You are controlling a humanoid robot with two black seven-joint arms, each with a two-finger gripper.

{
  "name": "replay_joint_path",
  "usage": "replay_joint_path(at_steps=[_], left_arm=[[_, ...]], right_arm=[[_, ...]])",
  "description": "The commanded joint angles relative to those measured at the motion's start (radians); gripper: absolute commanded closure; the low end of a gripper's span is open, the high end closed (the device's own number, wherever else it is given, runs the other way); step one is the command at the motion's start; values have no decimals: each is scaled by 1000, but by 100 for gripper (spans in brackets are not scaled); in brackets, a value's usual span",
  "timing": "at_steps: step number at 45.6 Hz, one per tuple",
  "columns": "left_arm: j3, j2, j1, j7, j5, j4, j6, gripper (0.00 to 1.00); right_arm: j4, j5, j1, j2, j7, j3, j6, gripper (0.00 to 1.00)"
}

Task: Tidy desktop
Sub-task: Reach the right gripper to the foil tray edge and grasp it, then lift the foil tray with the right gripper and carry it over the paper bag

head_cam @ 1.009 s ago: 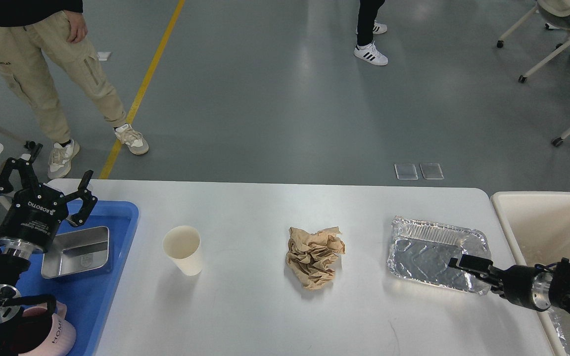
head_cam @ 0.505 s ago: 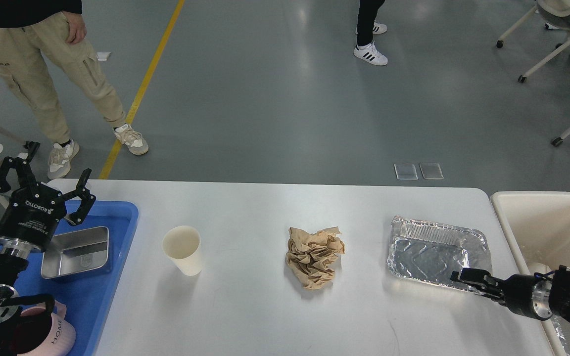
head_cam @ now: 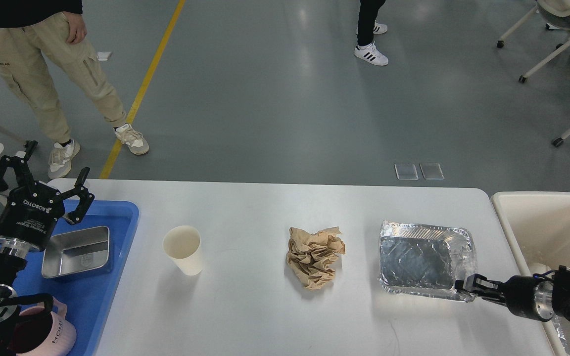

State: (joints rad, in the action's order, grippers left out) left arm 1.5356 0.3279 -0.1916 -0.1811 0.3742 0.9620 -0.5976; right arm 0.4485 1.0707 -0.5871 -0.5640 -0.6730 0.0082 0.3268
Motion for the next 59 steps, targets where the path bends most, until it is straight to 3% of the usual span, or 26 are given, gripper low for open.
replay_joint_path(at_steps=[1,9,22,29,34,43,53,59], left_arm=[[0,-1,0,-1,0,0,-1,3],[-2,-4,-6,0,0,0,1,3],[-23,-15,-12,6,0,0,7,3],[-57,-16,-12,52,2,0,22,3],[-68,-10,-12,58,2,0,44,3],[-69,8,-3,60,9,0,50,3],[-74,51,12,63,9,-2,58,3],[-74,91,21,120,9,-2,55,3]], right_arm=[[9,0,-29,-49,-14,-4,3,100],[68,3,-95,-146,-14,-11,11,100],[370,8,-240,-405,-11,-65,57,100],[482,8,-313,-487,12,-65,104,100],[547,8,-342,-516,43,-65,129,100],[640,0,-390,-511,116,-57,139,100],[765,-100,-464,-451,263,-50,155,100],[819,-172,-484,-399,354,-48,153,100]])
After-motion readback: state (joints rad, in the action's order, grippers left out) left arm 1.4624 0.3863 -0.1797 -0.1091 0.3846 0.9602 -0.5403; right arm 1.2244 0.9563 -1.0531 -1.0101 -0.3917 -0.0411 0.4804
